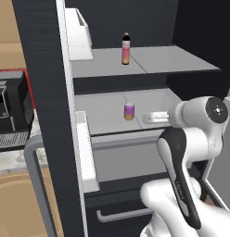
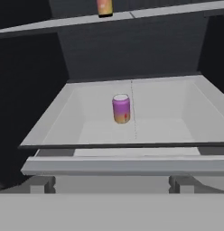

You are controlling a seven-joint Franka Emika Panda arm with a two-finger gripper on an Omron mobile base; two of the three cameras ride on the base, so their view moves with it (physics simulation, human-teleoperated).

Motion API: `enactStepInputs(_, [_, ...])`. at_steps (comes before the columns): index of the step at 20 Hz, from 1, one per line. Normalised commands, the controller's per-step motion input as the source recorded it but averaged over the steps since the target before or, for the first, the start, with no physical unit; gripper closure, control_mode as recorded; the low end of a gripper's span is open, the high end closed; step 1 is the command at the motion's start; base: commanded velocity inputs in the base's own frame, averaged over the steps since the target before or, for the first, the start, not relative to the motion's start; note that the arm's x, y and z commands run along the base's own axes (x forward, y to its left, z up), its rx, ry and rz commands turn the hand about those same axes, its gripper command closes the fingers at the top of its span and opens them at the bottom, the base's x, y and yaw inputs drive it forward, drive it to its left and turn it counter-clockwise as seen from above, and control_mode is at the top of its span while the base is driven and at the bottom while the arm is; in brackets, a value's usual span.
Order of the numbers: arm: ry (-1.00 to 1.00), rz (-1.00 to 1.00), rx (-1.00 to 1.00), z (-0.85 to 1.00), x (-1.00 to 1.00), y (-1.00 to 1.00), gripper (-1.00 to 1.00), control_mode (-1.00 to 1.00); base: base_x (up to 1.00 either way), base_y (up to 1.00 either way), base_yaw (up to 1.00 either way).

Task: Open the fridge, grab two sodas, and place both sodas inside the bowl with ice on the dining counter.

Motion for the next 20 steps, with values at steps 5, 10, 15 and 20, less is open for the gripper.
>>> enactStepInputs(5, [-0.21, 0.00, 0.00, -0.41, 0.21, 0.00, -1.00, -1.00, 0.00, 0.00, 0.00])
enactStepInputs(10, [-0.07, 0.00, -0.03, -0.44, 0.02, 0.00, -1.00, -1.00, 0.00, 0.00, 0.00])
enactStepInputs(15, [0.00, 0.00, -0.07, -0.42, 0.00, 0.00, -1.00, -1.00, 0.00, 0.00, 0.00])
enactStepInputs(20, [0.00, 0.00, -0.06, -0.44, 0.02, 0.00, -1.00, -1.00, 0.00, 0.00, 0.00])
